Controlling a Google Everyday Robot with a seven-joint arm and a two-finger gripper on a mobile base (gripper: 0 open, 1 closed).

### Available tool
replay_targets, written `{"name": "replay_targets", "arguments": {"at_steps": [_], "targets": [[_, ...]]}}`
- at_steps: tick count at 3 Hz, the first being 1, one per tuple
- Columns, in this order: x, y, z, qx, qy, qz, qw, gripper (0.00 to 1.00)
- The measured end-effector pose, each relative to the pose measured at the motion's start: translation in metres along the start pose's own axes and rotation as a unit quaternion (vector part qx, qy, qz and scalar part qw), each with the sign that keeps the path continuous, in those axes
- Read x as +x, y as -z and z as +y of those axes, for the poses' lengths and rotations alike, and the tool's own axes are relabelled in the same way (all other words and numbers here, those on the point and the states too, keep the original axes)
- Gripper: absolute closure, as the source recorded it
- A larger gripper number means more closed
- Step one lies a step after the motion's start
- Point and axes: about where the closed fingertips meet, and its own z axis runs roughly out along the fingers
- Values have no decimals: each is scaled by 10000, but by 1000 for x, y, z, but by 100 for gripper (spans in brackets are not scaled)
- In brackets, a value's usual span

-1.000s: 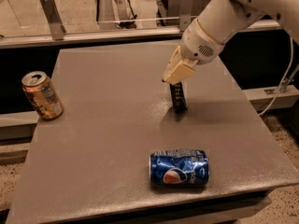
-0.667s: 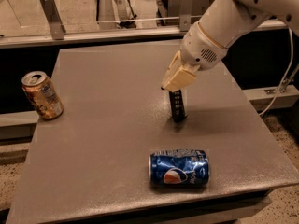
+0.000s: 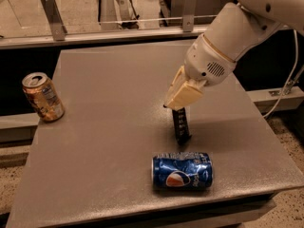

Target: Move rxbar chocolate near pepsi can

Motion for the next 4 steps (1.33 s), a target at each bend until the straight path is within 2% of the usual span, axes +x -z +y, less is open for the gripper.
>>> {"name": "replay_targets", "arguments": {"at_steps": [1,2,4], "targets": [[0,-3,16,-142,-59,-19,9999,100],[-4,-12,28,-338,-52,-27,9994,82],[-11,-24,32,-471,-9,-46,9989,36]]}}
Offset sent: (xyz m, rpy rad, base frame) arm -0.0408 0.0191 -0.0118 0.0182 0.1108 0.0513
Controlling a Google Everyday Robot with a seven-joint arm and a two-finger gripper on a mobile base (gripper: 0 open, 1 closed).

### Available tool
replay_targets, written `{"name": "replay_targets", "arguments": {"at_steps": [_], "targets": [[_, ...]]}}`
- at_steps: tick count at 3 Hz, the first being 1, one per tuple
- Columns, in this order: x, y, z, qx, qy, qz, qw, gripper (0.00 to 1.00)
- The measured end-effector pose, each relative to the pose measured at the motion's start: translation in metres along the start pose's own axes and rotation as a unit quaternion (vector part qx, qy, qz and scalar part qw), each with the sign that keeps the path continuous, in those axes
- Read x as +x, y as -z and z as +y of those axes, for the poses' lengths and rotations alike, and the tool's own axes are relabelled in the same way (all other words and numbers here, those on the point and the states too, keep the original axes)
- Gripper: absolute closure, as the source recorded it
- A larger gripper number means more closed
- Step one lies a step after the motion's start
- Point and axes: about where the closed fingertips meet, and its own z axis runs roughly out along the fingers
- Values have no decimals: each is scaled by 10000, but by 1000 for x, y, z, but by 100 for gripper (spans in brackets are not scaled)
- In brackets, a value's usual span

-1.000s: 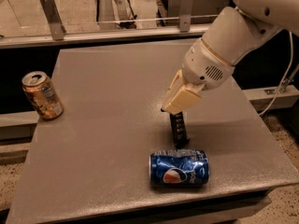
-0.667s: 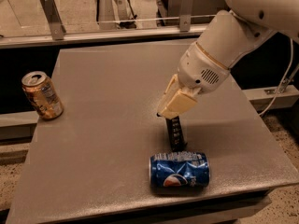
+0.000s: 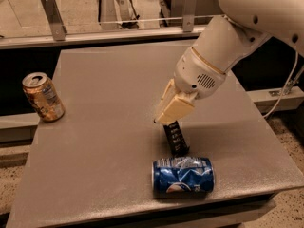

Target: Move rxbar chocolate near pepsi can

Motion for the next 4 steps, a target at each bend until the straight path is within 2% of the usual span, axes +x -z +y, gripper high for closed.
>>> {"name": "replay_targets", "arguments": {"at_steps": [1,2,3,4], "targets": [[-1,-1,-1,26,10,-14,10000,13],[2,4,-11,174,-21,-37,9998,0],[15,28,-40,552,-72,-332,9979,0],[28,69,-89,1115,104,-939,9893,0]]}}
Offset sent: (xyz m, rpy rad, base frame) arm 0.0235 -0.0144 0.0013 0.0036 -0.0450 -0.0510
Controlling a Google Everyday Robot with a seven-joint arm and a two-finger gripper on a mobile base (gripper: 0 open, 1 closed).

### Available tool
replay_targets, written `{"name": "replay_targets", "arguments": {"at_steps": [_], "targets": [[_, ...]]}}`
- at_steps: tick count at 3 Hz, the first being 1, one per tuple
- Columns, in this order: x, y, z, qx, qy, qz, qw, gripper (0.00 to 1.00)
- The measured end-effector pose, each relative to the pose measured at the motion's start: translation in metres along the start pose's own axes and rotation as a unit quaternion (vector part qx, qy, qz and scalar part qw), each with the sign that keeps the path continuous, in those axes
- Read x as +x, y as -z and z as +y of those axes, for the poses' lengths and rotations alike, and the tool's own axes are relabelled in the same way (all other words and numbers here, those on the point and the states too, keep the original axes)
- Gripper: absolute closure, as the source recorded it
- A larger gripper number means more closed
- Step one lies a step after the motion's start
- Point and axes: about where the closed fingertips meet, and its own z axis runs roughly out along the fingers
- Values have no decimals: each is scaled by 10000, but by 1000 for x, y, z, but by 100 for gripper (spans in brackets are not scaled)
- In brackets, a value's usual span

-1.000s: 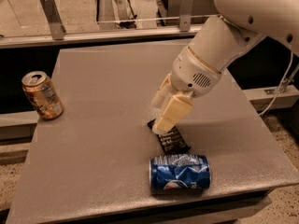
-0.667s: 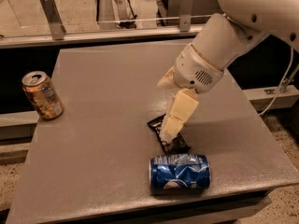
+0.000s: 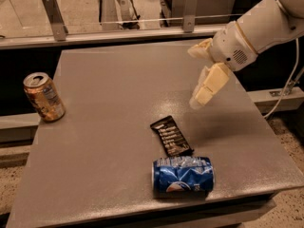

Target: Move rxbar chocolate near pepsi can

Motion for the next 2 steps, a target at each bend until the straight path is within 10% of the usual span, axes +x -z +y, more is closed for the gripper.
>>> {"name": "replay_targets", "arguments": {"at_steps": [2], "targets": [[-10,48,-57,726,405,-547,9950,0]]}}
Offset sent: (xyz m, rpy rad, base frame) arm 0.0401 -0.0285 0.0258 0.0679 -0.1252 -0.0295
